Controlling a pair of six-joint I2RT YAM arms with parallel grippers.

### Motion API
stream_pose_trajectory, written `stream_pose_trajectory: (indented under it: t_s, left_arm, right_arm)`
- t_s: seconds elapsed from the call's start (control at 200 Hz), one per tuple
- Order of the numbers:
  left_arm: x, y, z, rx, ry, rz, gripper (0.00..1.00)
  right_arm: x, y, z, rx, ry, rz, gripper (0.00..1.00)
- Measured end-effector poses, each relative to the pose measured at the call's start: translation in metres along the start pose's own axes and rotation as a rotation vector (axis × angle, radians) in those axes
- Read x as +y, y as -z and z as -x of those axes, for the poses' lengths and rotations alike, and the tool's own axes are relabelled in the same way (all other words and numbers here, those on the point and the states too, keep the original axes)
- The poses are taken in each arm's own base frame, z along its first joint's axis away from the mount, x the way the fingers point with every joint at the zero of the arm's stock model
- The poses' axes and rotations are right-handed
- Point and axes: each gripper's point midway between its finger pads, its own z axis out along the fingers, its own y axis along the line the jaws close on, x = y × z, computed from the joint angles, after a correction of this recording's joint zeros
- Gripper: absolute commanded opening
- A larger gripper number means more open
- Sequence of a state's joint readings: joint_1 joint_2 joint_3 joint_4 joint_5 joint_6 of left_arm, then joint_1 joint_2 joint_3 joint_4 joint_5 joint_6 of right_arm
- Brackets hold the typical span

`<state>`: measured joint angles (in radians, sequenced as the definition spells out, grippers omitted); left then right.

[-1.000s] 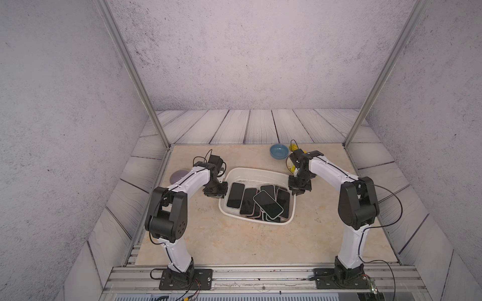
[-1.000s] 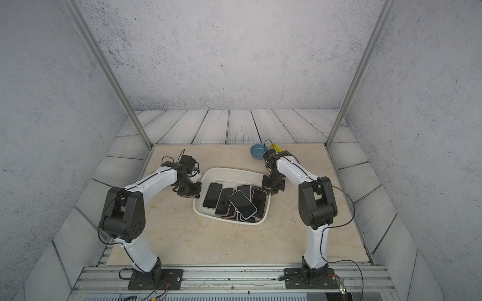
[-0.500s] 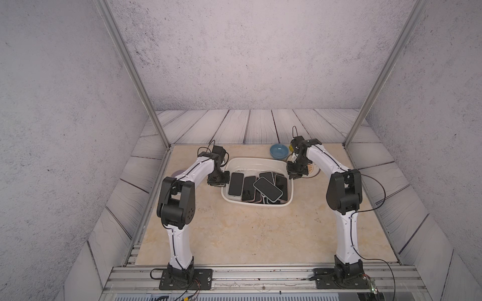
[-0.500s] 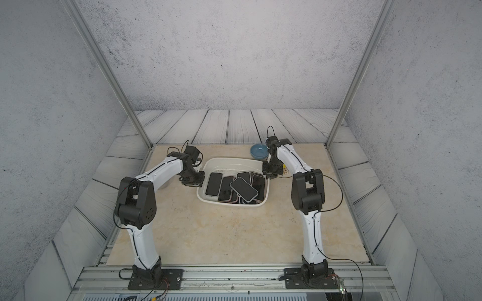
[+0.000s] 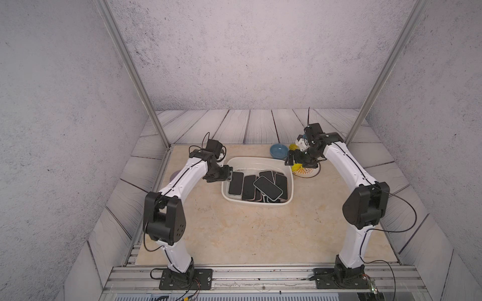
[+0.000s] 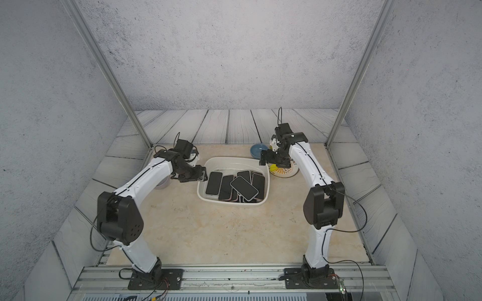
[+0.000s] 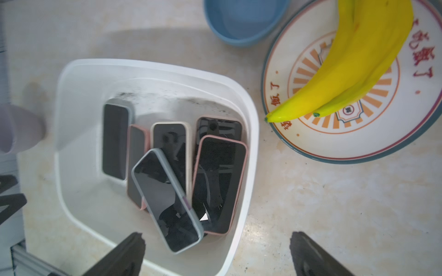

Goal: Take the phone out of the storage box
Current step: Move the storage box to the center of the board, then pick up the phone from the storage box.

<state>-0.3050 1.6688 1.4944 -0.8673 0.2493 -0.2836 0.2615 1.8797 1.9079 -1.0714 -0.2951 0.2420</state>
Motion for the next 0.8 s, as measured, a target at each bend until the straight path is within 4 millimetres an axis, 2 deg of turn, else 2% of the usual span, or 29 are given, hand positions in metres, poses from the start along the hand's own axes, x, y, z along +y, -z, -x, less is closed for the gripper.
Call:
stream_pose_trajectory:
  t_s: [0.08, 0.165, 0.325, 0.44, 0.505, 0.801]
  left_arm:
    - [-0.011, 0.032, -0.011, -0.074, 0.025, -0.063, 0.96]
    - [-0.018, 0.053, -0.037, -0.109, 0.066, -0.127, 1.0]
    - [-0.019, 0.057, -0.094, -0.095, 0.19, -0.222, 0.99]
    - [-0.018, 0.053, -0.124, -0.071, 0.271, -0.266, 0.98]
    - [-0.018, 0.055, -0.13, -0.07, 0.291, -0.279, 0.98]
    - [-0.022, 0.073, -0.13, -0.115, 0.282, -0.301, 0.99]
  right_arm:
    - [0.022, 0.014, -0.01, -0.023, 0.079, 0.06, 1.0]
    - [0.042, 0.009, -0.029, 0.012, 0.184, 0.086, 1.0]
    - [0.069, -0.026, -0.063, 0.129, 0.36, 0.085, 1.0]
    - [0.073, -0.048, -0.078, 0.199, 0.442, 0.051, 1.0]
    - [0.073, -0.059, -0.085, 0.233, 0.479, 0.027, 1.0]
    - [0.064, -0.094, -0.106, 0.344, 0.581, -0.086, 1.0]
